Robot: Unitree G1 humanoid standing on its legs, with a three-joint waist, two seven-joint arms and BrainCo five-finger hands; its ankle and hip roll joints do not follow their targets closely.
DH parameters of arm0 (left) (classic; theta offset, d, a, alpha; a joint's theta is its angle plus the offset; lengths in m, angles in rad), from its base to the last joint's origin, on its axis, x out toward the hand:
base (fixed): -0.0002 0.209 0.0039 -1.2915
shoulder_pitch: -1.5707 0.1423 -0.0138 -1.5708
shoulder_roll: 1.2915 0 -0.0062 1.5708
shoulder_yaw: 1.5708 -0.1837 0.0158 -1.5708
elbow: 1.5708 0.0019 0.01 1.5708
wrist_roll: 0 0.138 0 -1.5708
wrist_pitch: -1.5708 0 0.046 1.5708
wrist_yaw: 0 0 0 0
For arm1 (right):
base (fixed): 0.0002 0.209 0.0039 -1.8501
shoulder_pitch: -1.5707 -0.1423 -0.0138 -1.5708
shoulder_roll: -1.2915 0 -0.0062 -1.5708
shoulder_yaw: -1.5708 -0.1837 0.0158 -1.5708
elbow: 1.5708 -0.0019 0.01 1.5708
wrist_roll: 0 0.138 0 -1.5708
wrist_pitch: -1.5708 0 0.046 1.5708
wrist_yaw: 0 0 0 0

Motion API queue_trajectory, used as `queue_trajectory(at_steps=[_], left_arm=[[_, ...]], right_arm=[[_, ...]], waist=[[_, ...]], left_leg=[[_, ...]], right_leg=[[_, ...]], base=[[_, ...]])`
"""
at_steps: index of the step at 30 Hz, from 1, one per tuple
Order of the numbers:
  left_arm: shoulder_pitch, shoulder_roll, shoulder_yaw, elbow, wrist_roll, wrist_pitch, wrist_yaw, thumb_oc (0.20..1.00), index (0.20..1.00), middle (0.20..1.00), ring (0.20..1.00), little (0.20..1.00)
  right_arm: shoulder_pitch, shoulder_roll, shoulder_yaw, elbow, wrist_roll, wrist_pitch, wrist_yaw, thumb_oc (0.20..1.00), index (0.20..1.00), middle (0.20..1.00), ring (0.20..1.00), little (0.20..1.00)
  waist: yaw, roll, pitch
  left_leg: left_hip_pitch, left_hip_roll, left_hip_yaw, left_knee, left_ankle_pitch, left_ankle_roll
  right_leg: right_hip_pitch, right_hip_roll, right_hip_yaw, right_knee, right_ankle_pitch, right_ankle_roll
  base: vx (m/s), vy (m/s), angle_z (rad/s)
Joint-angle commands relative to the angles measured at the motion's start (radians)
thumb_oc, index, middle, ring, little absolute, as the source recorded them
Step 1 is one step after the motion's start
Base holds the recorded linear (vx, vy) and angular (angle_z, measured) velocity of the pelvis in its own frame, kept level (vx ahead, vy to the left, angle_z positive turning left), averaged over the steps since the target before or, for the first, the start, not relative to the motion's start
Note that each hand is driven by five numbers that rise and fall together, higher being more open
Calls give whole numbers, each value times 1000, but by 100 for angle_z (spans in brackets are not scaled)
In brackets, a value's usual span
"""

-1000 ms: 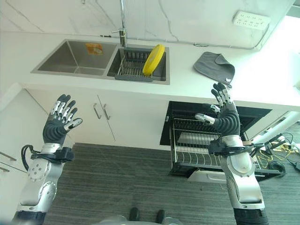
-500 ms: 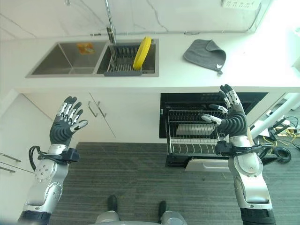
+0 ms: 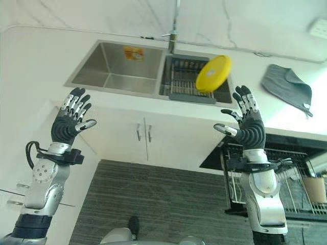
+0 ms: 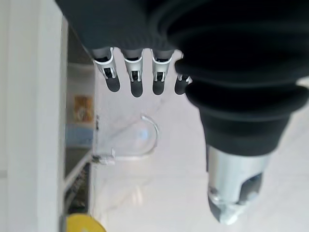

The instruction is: Place the dishes in the dishwasher.

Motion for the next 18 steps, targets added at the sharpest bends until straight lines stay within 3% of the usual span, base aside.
queue_trajectory(at_steps=[1,2,4,8,11,15,18], left_arm=[[37,-18,43,-82,52,-8,-3,1000,1000,1000,1000,1000],[42,-21,47,-87,58,-2,7,1000,1000,1000,1000,1000],[51,-16,60,-89,52,7,16,1000,1000,1000,1000,1000],[70,-12,57,-86,73,-18,18,1000,1000,1000,1000,1000],[62,-14,38,-84,84,-23,20,1000,1000,1000,1000,1000],[79,-20,28,-96,85,-22,12,1000,1000,1000,1000,1000],[100,-16,28,-104,55,-6,-1,1000,1000,1000,1000,1000]], right_arm=[[-12,-63,-1,25,-38,-29,24,1000,1000,1000,1000,1000],[-12,-63,4,26,-39,-26,37,1000,1000,1000,1000,1000],[-14,-73,8,43,-32,-26,46,1000,1000,1000,1000,1000],[-32,-81,-3,68,-5,-57,45,1000,1000,1000,1000,1000],[-40,-100,-8,70,18,-54,38,1000,1000,1000,1000,1000],[-1,-88,-12,60,19,-61,32,1000,1000,1000,1000,1000],[26,-93,-15,58,30,-35,35,1000,1000,1000,1000,1000]], waist=[[7,61,-70],[7,65,-68],[13,60,-66],[-3,35,-34],[-37,29,-21],[-79,24,-15],[-98,28,-25]], left_leg=[[-33,57,-73,-33,-31,-45],[-26,55,-69,-35,-34,-42],[-28,39,-71,-34,-35,-34],[0,32,-56,-35,-56,-38],[38,30,-36,-35,-92,-42],[91,19,-50,-35,-140,-30],[132,26,-50,-31,-161,-26]], right_leg=[[28,45,-64,200,-187,-1],[10,44,-64,227,-190,-8],[1,98,-53,195,-246,-20],[-50,200,-95,27,-242,-24],[-104,218,-100,-114,-206,-19],[-170,208,-44,-142,-111,1],[-156,230,-39,-140,-152,-12]], base=[[156,300,-4],[175,259,-16],[175,142,-38],[165,-46,-33],[255,-101,-26],[324,-118,20],[482,-203,27]])
